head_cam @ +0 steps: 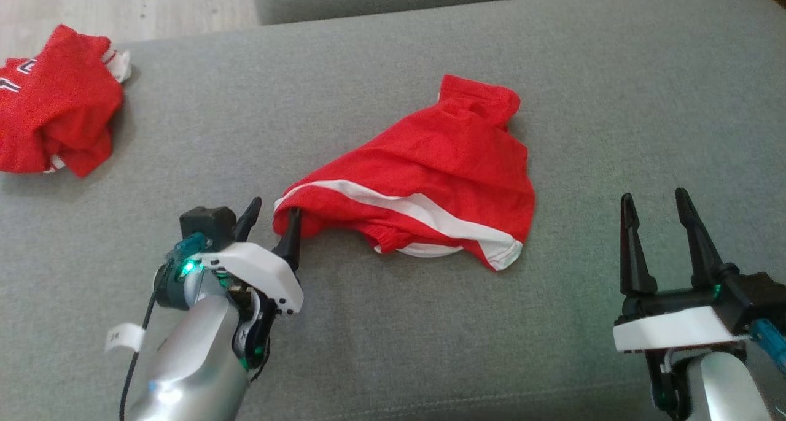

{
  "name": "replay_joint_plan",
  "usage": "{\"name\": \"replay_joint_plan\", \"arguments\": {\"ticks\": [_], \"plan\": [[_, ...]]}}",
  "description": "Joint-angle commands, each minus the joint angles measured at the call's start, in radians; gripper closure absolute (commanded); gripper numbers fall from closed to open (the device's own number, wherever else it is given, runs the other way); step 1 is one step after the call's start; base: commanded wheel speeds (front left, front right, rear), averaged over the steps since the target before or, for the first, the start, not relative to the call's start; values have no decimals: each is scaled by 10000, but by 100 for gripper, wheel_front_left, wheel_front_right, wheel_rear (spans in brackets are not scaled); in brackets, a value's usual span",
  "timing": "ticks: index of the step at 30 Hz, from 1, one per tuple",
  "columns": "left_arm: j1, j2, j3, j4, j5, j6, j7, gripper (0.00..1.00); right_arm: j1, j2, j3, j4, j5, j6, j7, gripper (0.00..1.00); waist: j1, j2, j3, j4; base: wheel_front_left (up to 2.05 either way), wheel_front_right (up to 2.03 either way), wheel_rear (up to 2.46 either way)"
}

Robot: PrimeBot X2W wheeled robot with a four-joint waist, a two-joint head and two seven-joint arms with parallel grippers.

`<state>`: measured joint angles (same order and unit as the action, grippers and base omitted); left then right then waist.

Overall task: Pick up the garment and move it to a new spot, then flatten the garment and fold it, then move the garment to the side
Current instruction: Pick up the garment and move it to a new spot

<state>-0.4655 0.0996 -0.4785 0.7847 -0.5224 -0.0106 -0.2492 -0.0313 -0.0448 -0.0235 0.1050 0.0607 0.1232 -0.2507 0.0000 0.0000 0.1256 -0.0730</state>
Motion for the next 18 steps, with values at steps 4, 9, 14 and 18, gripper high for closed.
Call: {"name": "replay_joint_plan", "arguments": {"ticks": [4,9,14,18], "plan": [[432,145,839,-1279,343,-240,-124,0,-152,-54,190,-113,-112,75,-110,0,0,0,-422,298,0,0,0],[1091,141,1216,-2118,589,-346,-124,0,-77,-54,139,9,-213,75,-110,0,0,0,-811,525,0,0,0],[2051,25,1781,-3222,949,-142,-125,0,73,-54,212,205,-269,75,-110,0,0,0,-1259,782,0,0,0],[2838,-169,2209,-4072,1277,67,-125,0,240,-54,275,410,-123,75,-110,0,0,0,-1465,1011,0,0,0]]}}
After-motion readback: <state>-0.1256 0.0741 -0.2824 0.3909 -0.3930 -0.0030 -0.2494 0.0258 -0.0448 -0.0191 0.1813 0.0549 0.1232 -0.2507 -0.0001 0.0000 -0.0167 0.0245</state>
